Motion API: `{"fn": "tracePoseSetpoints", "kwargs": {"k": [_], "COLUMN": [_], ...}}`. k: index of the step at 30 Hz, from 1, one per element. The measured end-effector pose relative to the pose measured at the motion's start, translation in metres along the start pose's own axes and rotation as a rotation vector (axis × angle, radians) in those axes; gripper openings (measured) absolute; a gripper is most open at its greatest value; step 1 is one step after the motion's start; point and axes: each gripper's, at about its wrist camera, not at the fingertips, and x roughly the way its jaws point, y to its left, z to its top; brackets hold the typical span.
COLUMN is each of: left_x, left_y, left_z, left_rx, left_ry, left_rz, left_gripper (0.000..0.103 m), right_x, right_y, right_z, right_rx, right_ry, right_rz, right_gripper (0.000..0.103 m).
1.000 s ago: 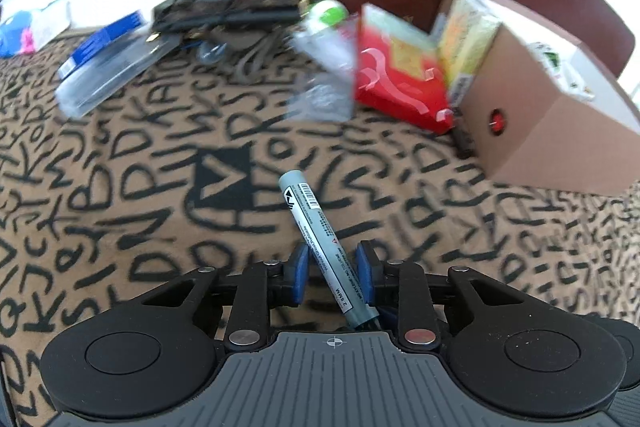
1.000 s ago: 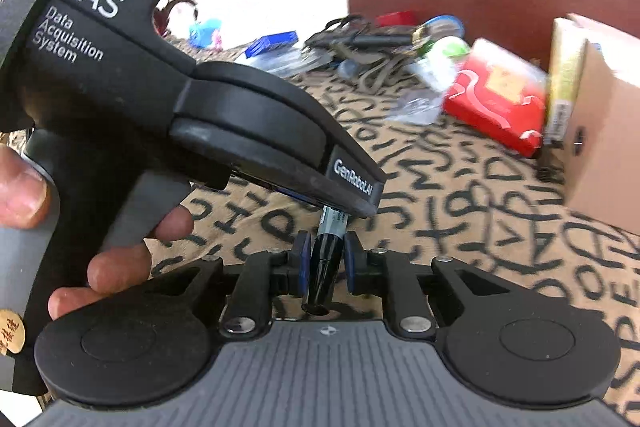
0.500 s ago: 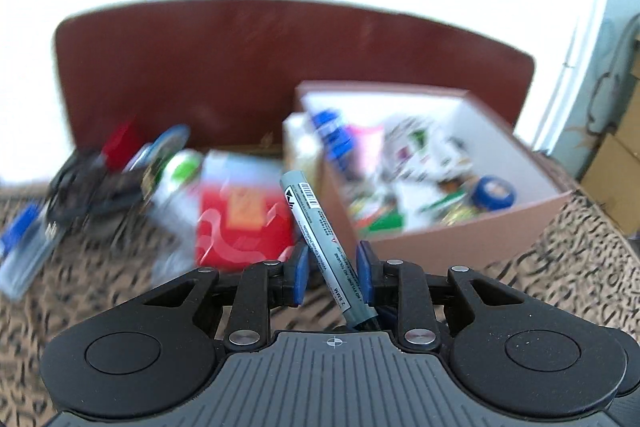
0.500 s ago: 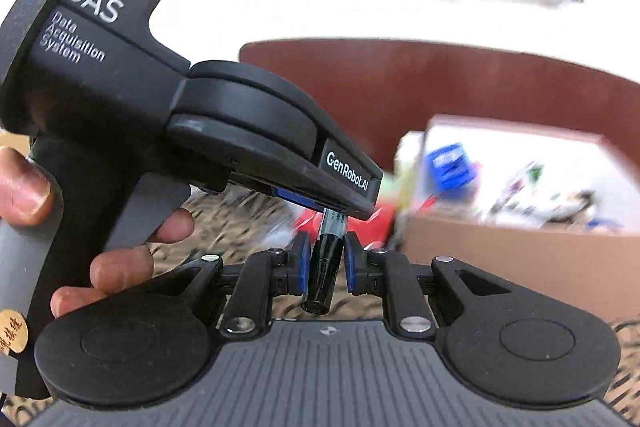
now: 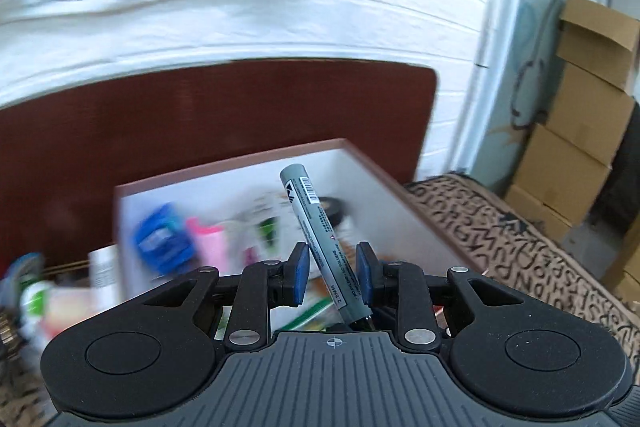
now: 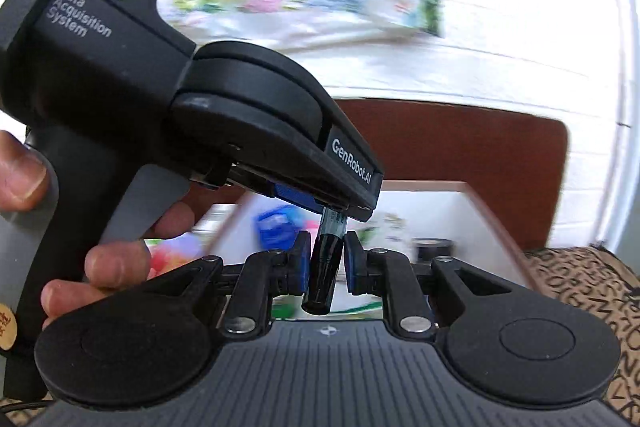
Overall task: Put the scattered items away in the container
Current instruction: 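Carry the grey marker with the left gripper into the cardboard box and release, then withdraw the open left gripper from the box toward the table items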
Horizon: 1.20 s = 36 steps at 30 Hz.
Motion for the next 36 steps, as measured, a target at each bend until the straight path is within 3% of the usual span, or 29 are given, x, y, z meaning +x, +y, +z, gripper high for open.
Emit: {"fn": "tracePoseSetpoints", "kwargs": {"k": [6,13,16,17,19,20,22,25,30,36], "left_x": [0.062,0.114,0.132,0.135,0.134,0.129,0.122,0.115,0.103,0.086], "left_y": [-0.015,-0.015,-0.012,-0.011,-0.008,-0.006,-0.006,-0.011,-0.015,-0.013], "left_z": [0.010,0.019,0.023,0.023,0.022,0.020,0.019,0.015,0.011,0.013], "left_rx": [0.008,0.001,-0.016,-0.015,-0.025,-0.028,-0.006,0.034,0.063,0.039], "left_ry": [0.082,0.120,0.140,0.141,0.115,0.088,0.068,0.072,0.070,0.065], "left_rz": [-0.089,-0.144,-0.166,-0.161,-0.139,-0.138,-0.144,-0.138,-0.112,-0.116], "left_gripper": [0.030,0.030,0.050,0.069,0.093,0.095,0.095,0.099,0.100,0.100], "right_x": [0.033,0.066,0.083,0.087,0.094,0.093,0.088,0.085,0.079,0.072], "right_y": [-0.051,-0.088,-0.092,-0.093,-0.093,-0.091,-0.087,-0.080,-0.072,-0.072], "right_z": [-0.004,-0.006,-0.010,-0.010,-0.014,-0.016,-0.020,-0.023,-0.023,-0.018], "right_rx": [0.039,0.013,-0.015,-0.029,-0.053,-0.063,-0.073,-0.064,-0.081,-0.081], "right_ry": [0.053,0.099,0.120,0.134,0.139,0.130,0.117,0.115,0.105,0.087], "right_rz": [-0.076,-0.122,-0.149,-0.163,-0.196,-0.199,-0.192,-0.190,-0.206,-0.221], "right_gripper": [0.019,0.019,0.019,0.020,0.041,0.052,0.055,0.075,0.088,0.095]}}
